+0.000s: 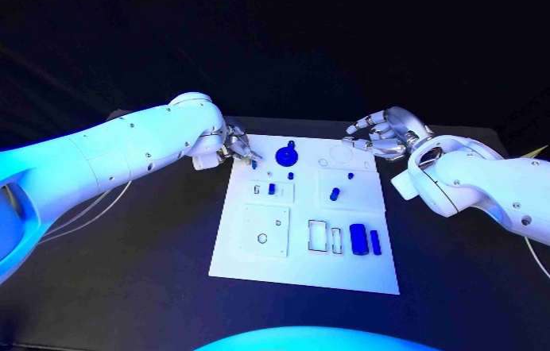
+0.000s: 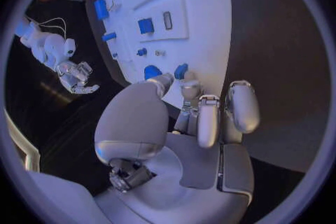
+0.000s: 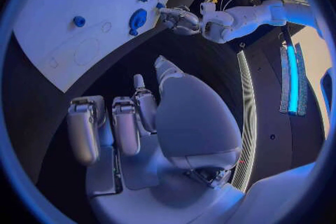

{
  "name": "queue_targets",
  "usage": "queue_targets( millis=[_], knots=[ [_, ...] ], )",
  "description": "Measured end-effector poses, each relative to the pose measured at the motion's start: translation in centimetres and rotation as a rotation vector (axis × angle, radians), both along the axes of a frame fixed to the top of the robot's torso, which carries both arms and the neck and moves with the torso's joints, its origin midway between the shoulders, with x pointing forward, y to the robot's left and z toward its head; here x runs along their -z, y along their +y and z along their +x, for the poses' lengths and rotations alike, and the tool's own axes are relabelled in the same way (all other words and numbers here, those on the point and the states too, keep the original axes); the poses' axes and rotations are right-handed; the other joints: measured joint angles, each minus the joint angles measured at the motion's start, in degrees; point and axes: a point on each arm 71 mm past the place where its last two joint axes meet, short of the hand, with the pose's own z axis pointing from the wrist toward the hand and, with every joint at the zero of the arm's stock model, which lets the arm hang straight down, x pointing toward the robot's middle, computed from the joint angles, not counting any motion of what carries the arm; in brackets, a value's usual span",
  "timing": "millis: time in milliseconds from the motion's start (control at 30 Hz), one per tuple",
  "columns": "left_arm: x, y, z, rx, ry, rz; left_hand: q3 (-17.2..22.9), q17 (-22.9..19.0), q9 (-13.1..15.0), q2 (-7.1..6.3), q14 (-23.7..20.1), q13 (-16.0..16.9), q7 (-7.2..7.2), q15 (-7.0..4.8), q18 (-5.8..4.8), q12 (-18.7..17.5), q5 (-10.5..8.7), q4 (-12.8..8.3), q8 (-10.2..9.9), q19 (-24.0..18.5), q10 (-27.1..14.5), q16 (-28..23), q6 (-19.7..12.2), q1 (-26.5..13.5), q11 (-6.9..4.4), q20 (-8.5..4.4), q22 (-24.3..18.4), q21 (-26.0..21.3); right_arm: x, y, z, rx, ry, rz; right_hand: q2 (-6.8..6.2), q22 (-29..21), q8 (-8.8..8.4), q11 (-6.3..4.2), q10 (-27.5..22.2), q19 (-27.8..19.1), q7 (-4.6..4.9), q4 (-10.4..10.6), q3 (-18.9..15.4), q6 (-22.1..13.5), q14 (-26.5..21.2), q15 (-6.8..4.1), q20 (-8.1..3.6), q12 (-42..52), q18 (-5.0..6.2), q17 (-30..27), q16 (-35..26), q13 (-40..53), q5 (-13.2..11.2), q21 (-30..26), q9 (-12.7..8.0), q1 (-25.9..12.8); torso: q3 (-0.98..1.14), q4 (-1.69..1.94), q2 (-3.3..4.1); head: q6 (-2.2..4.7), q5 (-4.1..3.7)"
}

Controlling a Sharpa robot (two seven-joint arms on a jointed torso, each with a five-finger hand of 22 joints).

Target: Assemble the parts on the task board

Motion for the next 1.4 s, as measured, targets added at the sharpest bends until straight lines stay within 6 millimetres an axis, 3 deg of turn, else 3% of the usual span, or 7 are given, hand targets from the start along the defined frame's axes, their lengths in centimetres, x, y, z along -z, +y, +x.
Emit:
queue_targets(
  millis=[467, 800, 967, 1033, 1133, 1200, 1400],
  knots=[
    [-0.1, 0.0, 0.0, 0.002, 0.002, -0.013, 7.72, 0.0, 1.95, 0.88, 0.01, -0.44, -1.1, -0.81, 0.0, 0.19, -0.67, -2.6, 2.64, 0.62, 0.52, 0.23, -0.59, 7.68, -0.92, -0.62, 0.71, 0.25, 0.0, 0.0, 0.0, 0.0, 0.0, 0.0, 0.0, -0.01, 0.0, 0.0, 0.0, 0.0, 0.0, 0.0, 0.0, 0.0, 0.0, 0.0, 0.0, 0.0, 0.0, 0.0, 0.0, -0.01, 0.0, 0.0, -0.01, 0.0, -0.02, -0.01, 0.0, -0.21, -0.13],
    [0.0, 0.4, 0.0, -0.006, 0.007, -0.021, 10.93, 0.0, 3.33, 0.65, 0.01, -1.18, -0.64, -0.81, 0.0, 0.19, -0.94, -0.16, 3.65, 0.62, 0.51, 0.23, -1.67, 8.66, -0.91, -0.62, 0.89, 0.25, 0.0, 0.0, 0.0, 0.0, 0.0, 0.0, 0.0, -0.01, 0.0, 0.0, 0.0, 0.0, 0.0, 0.0, 0.0, 0.0, 0.0, 0.0, 0.0, 0.0, 0.0, -0.01, 0.0, -0.01, 0.22, 0.0, -0.01, 0.0, -0.02, -0.01, -0.04, -0.21, -0.11],
    [0.0, 0.8, -0.1, -0.014, 0.01, -0.031, 14.71, 0.0, 4.47, -1.81, 0.01, -1.42, -0.42, -0.81, 0.0, 0.19, -0.42, -0.61, 4.5, 0.62, 0.51, 0.23, -1.9, 6.22, -0.91, -0.62, 0.96, 0.24, 0.0, 0.0, 0.0, 0.0, 0.0, 0.0, 0.0, -0.02, 0.0, 0.0, 0.0, 0.0, 0.0, 0.0, 0.0, 0.0, 0.0, 0.0, 0.0, 0.0, 0.0, -0.02, 0.0, -0.01, 0.22, 0.0, -0.02, 0.0, 0.0, -0.01, -0.04, -0.14, -0.04],
    [0.0, 1.0, -0.3, -0.014, 0.012, -0.039, 17.8, 0.0, 4.54, -2.85, 0.01, -1.35, -0.41, -0.81, 0.0, 0.19, -0.34, -2.95, 4.79, 0.62, 0.51, 0.23, -1.91, 5.08, -0.91, -0.62, 1.24, 0.49, 0.0, 0.0, 0.0, 0.0, 0.0, 0.0, 0.0, -0.02, 0.0, 0.0, 0.0, 0.0, 0.0, 0.0, 0.0, 0.0, 0.0, 0.0, 0.0, 0.0, 0.0, -0.02, 0.0, -0.01, 0.22, 0.0, -0.02, 0.0, 0.0, -0.01, -0.04, -0.13, 0.0],
    [-0.2, 1.2, -0.8, -0.011, 0.016, -0.06, 18.34, 0.0, 5.17, -3.32, 0.01, -0.75, -0.4, -0.8, 0.0, 0.51, 0.32, -2.52, 5.3, 1.1, 1.4, 0.62, -1.9, 3.6, -0.9, -0.47, 1.98, 0.85, 0.0, 0.0, 0.0, 0.0, 0.0, 0.0, 0.0, -0.02, 0.0, 0.0, 0.0, 0.0, 0.0, 0.0, 0.0, 0.0, 0.0, 0.0, 0.0, 0.0, 0.0, -0.02, 0.0, -0.01, 0.22, 0.0, -0.02, 0.0, 0.0, -0.01, -0.04, -0.12, 0.09],
    [-0.2, 1.4, -1.1, -0.008, 0.018, -0.076, 20.55, 0.0, 5.24, -3.74, 0.01, -0.43, -0.41, -0.81, 0.0, 0.7, 0.35, -4.58, 5.34, 1.25, 1.78, 0.83, -1.88, 2.67, -1.11, -0.61, 2.46, 1.15, 0.0, -0.1, 0.0, 0.001, 0.0, 0.0, 0.0, -0.02, 0.0, 0.0, 0.0, 0.0, 0.0, 0.0, 0.0, 0.0, 0.0, 0.0, 0.0, 0.0, 0.0, -0.02, 0.0, -0.01, 0.22, 0.0, -0.02, 0.0, 0.03, 0.01, -0.05, -0.12, 0.13],
    [-0.7, 1.3, -2.7, 0.014, 0.025, -0.139, 21.43, 0.0, 5.29, -5.09, -0.17, 0.93, -1.04, -1.05, -0.01, 1.77, 3.93, -5.15, 5.67, 2.59, 3.72, 1.07, -0.2, 0.72, -1.62, -1.13, 4.21, 2.0, 0.0, -0.2, 0.0, 0.004, 0.001, -0.001, 0.0, -0.02, 0.22, 0.0, 0.0, 0.0, 0.0, 0.0, 0.0, 0.0, 0.0, 0.0, 0.0, 0.0, 0.0, -0.02, 0.0, -0.02, 0.22, 0.0, 0.03, 0.0, 0.04, 0.06, -0.11, -0.18, 0.14]
  ],
)
